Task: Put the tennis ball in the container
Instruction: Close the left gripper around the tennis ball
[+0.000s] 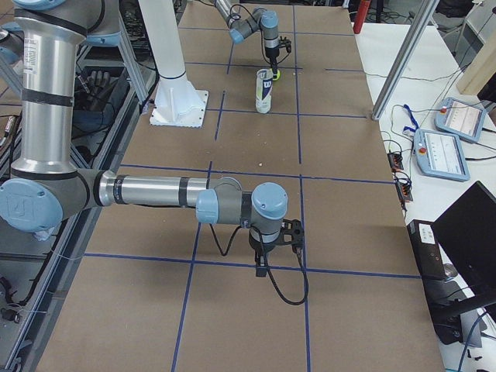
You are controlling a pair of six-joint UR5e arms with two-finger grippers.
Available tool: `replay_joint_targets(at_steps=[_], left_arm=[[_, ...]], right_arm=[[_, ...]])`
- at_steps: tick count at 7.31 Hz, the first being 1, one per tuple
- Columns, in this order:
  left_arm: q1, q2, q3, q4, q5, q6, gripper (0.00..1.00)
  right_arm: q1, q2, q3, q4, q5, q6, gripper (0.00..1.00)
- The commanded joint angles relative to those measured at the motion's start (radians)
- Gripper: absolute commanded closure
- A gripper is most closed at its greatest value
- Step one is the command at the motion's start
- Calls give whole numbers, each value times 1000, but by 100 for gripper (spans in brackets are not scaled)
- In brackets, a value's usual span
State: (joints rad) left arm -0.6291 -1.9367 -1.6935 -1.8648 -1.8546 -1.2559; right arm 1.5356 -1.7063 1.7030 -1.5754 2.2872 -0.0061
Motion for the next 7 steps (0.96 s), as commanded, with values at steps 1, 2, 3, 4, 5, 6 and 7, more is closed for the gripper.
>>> replay_joint_targets(at_steps=[1,2,3,4,5,6,7], left_arm=[[0,-1,23,-25,0,1,0],[2,-1,21,-25,0,1,0],[6,-1,23,-25,0,1,0],[8,-1,21,-25,-2,1,3],[8,-4,21,-25,-3,1,40],[6,-2,17,-22,-6,1,70],[-1,-1,5,-17,-6,3,72]], right_arm=[[0,0,0,0,0,0,0],[0,-1,0,0,0,0,0],[0,-1,0,0,0,0,0],[0,0,0,0,0,0,0],[0,-1,0,0,0,0,0],[0,0,0,0,0,0,0],[0,-1,0,0,0,0,0]])
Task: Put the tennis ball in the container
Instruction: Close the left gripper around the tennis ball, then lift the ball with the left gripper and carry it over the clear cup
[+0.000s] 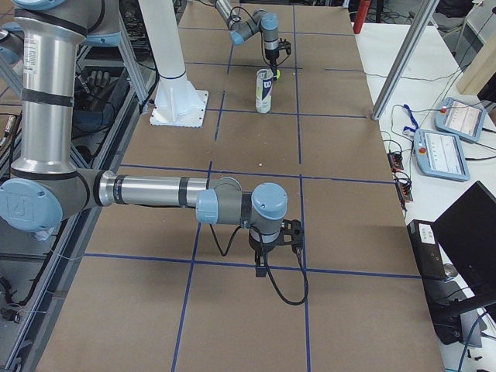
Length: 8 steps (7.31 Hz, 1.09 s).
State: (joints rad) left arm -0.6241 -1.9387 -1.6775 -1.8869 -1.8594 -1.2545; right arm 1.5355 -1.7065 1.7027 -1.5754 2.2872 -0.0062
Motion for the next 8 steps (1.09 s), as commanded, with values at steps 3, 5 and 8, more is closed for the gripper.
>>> replay_joint_targets(at_steps=[3,5,8], left_arm=[[-68,14,-175,172,-1,16,70],[-117,-3,-331,348,-4,46,70],[-213,-60,-540,596,-96,46,70]], right_arm=[[0,1,0,0,0,0,0],[0,-1,0,0,0,0,0],[0,1,0,0,0,0,0]])
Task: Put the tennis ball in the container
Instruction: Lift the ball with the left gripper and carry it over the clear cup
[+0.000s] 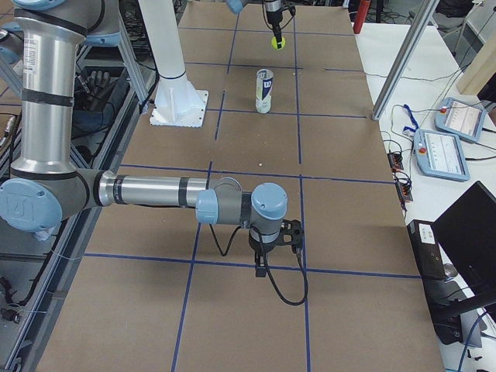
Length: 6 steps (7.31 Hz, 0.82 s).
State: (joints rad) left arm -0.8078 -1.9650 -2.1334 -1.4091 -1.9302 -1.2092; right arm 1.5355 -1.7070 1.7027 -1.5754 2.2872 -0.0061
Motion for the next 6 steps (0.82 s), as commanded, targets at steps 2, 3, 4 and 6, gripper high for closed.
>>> replay_joint_targets(at_steps=[2,3,4,6], left_arm=[[-16,-158,-63,237,-74,-38,68],[37,-191,-30,236,-76,-94,68],[71,-271,40,236,-75,-142,68],[110,-383,131,237,-75,-211,68]], right_arm=[[0,0,0,0,0,0,0],[0,0,0,-2,0,0,0],[0,0,0,0,0,0,0],[0,0,2,0,0,0,0]])
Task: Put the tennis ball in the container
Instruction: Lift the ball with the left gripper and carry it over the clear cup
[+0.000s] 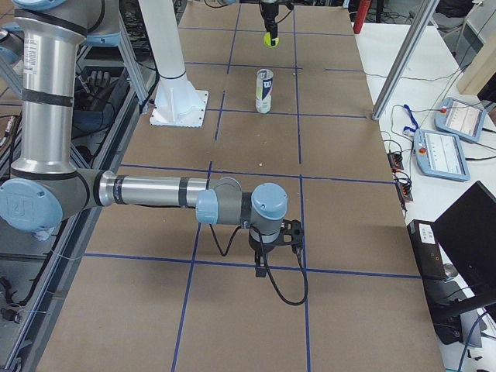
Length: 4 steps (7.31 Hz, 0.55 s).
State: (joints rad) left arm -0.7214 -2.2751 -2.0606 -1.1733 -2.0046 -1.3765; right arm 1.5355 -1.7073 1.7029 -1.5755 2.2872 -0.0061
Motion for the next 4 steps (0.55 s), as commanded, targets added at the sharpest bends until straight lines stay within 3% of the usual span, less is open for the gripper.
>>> replay_joint_targets(at_steps=[1,4], left_arm=[[25,-137,123,6,0,-50,68],[72,-224,218,3,6,-107,66]], right_arm=[[0,0,0,0,0,0,0],[0,1,0,0,0,0,0]])
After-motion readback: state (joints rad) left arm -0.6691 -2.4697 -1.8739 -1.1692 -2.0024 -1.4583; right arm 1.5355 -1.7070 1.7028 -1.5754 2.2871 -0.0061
